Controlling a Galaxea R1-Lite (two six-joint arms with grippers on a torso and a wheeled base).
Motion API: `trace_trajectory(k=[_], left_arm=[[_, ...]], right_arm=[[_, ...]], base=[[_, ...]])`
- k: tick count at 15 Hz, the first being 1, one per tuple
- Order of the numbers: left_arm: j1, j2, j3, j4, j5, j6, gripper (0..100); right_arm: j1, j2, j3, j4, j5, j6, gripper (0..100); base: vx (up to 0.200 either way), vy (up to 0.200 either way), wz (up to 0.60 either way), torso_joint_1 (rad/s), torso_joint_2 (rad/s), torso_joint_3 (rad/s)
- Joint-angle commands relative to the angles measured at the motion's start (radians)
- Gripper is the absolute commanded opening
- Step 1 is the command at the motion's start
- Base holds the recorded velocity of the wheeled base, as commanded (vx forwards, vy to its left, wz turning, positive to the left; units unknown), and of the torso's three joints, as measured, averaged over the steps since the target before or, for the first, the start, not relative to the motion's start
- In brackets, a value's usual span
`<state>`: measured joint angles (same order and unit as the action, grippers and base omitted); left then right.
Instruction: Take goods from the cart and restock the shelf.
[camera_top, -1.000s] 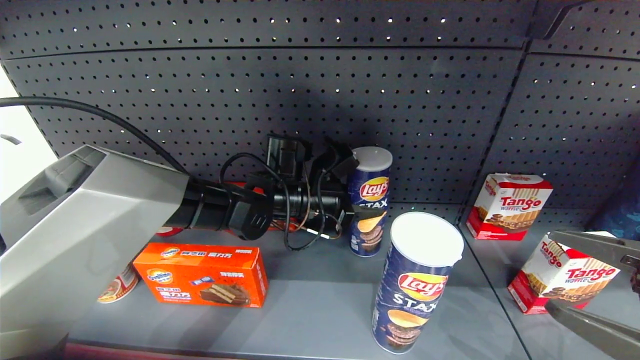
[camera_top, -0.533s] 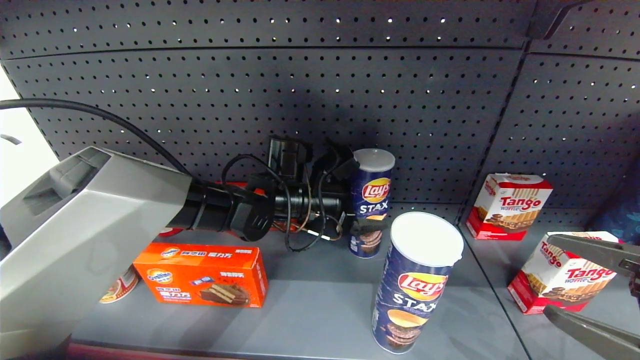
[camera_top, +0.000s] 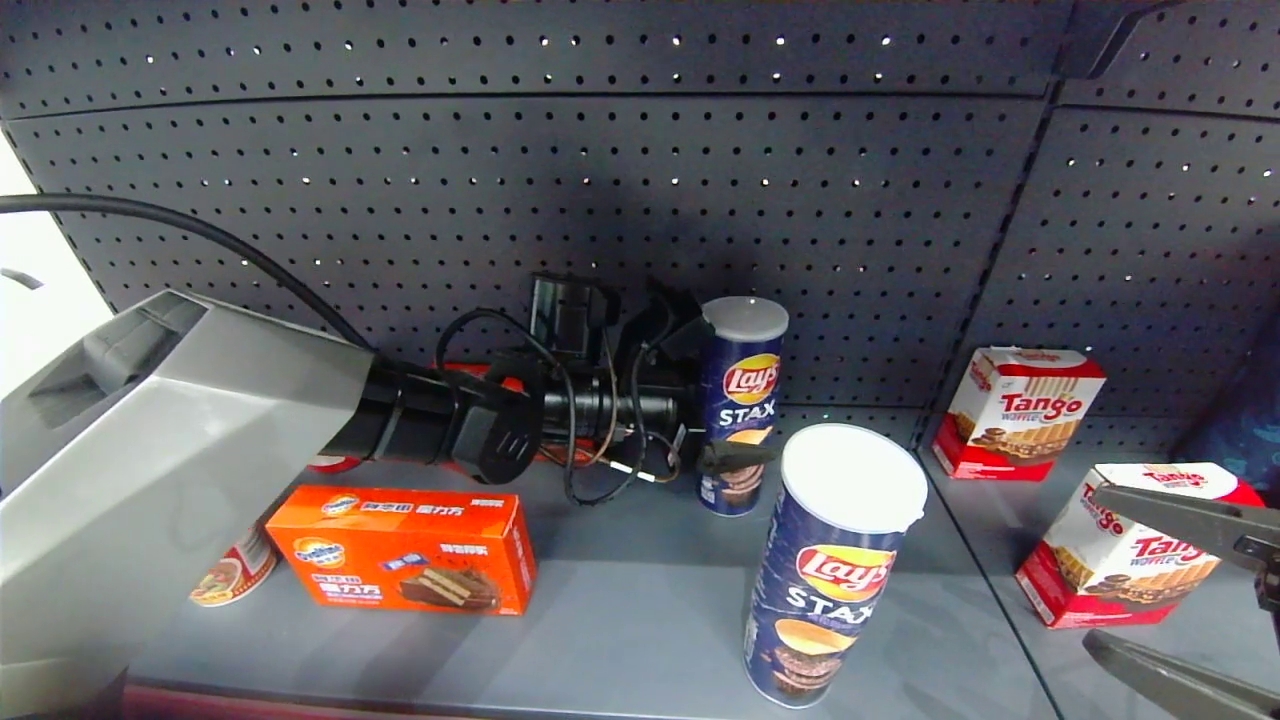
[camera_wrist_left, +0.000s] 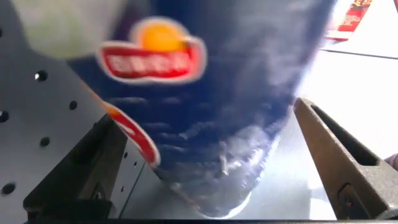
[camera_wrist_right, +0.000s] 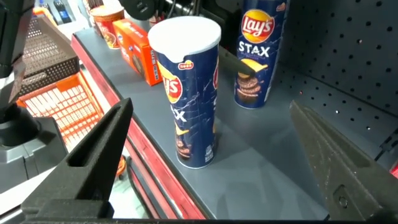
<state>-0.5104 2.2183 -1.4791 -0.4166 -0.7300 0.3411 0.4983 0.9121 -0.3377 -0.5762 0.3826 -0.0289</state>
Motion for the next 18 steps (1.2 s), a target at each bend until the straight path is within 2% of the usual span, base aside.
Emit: trace_trajectory(k=[1, 7, 8, 9, 14, 15, 17, 18], left_arm=[[0.009, -0.055, 0.062, -0.005, 0.000, -0.001, 100], [0.067, -0.253, 0.252, -0.016, 0.001, 0.001, 100], [0.067, -0.253, 0.252, -0.016, 0.001, 0.001, 100], [0.081, -0.341, 0.347, -0.018, 0.001, 0.001, 100], [0.102, -0.557, 0.536, -0.016, 0.009, -0.004, 100], [0.124, -0.614, 0.574, -0.013, 0.021, -0.007, 100], [0.136, -0.678, 0.606, -0.011, 0.066, -0.017, 100], [0.138, -0.713, 0.628, -0.013, 0.092, -0.042, 100]], right_arm=[[0.000, 0.010, -0.003, 0.001, -0.001, 0.000, 100], [-0.006, 0.079, -0.017, 0.004, -0.010, 0.000, 100], [-0.006, 0.079, -0.017, 0.004, -0.010, 0.000, 100], [-0.037, 0.088, -0.032, 0.004, -0.008, 0.001, 100], [-0.057, 0.100, -0.029, 0.009, -0.022, 0.006, 100], [-0.046, 0.139, -0.035, 0.019, -0.093, 0.004, 100], [-0.015, 0.166, -0.063, 0.079, -0.131, 0.001, 100], [0.011, 0.177, -0.077, 0.113, -0.172, -0.005, 100]], base=[[0.000, 0.000, 0.00, 0.000, 0.00, 0.000], [0.000, 0.000, 0.00, 0.000, 0.00, 0.000], [0.000, 0.000, 0.00, 0.000, 0.00, 0.000], [0.000, 0.000, 0.00, 0.000, 0.00, 0.000], [0.000, 0.000, 0.00, 0.000, 0.00, 0.000], [0.000, 0.000, 0.00, 0.000, 0.00, 0.000], [0.000, 0.000, 0.00, 0.000, 0.00, 0.000], [0.000, 0.000, 0.00, 0.000, 0.00, 0.000]])
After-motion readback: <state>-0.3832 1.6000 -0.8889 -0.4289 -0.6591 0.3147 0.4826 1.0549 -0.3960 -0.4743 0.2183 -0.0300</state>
